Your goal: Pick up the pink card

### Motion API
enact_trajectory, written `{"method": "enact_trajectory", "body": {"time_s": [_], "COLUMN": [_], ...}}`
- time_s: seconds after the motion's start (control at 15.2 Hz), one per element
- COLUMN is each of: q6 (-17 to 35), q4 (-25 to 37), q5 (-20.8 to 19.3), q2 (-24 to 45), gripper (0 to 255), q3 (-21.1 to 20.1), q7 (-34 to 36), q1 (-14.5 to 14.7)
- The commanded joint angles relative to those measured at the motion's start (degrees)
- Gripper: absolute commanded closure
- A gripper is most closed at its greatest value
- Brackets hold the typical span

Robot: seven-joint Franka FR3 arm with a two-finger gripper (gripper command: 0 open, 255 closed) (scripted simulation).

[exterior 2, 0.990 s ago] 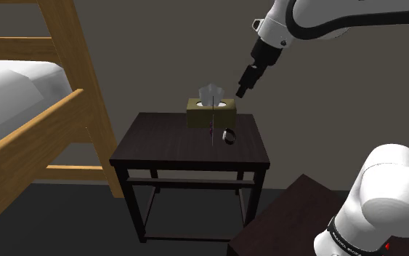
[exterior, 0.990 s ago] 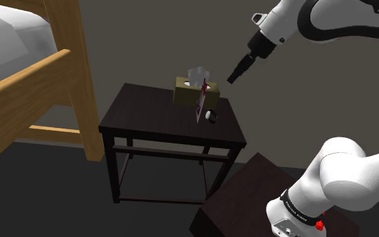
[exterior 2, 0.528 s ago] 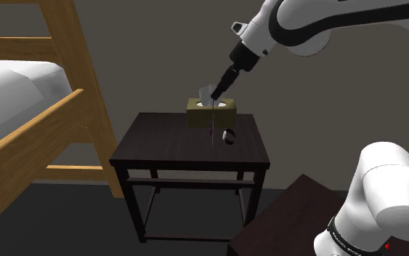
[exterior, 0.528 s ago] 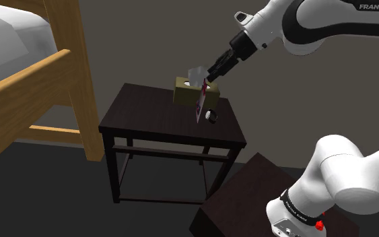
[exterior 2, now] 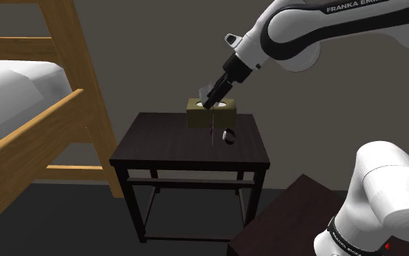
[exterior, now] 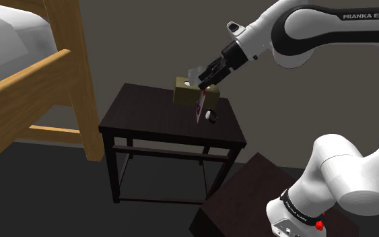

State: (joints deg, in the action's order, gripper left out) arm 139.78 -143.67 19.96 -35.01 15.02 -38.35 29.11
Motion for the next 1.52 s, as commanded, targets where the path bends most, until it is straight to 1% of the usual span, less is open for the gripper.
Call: {"method": "enact_trajectory", "body": {"time_s": [0.0, 0.13, 0.2, 0.79, 1.45], "q6": [1.9, 1.9, 1.9, 1.9, -5.4], "q4": [-1.5, -1.5, -1.5, -1.5, 5.2], "q5": [0.6, 0.6, 0.6, 0.6, -1.5], "q2": [0.4, 0.4, 0.4, 0.4, -0.5], "gripper": [0, 0, 255, 255, 255], "q3": [0.5, 0.5, 0.5, 0.5, -0.9], "q7": [-1.1, -1.1, -1.1, -1.1, 2.5], "q1": [0.4, 0.4, 0.4, 0.4, -0.8]}}
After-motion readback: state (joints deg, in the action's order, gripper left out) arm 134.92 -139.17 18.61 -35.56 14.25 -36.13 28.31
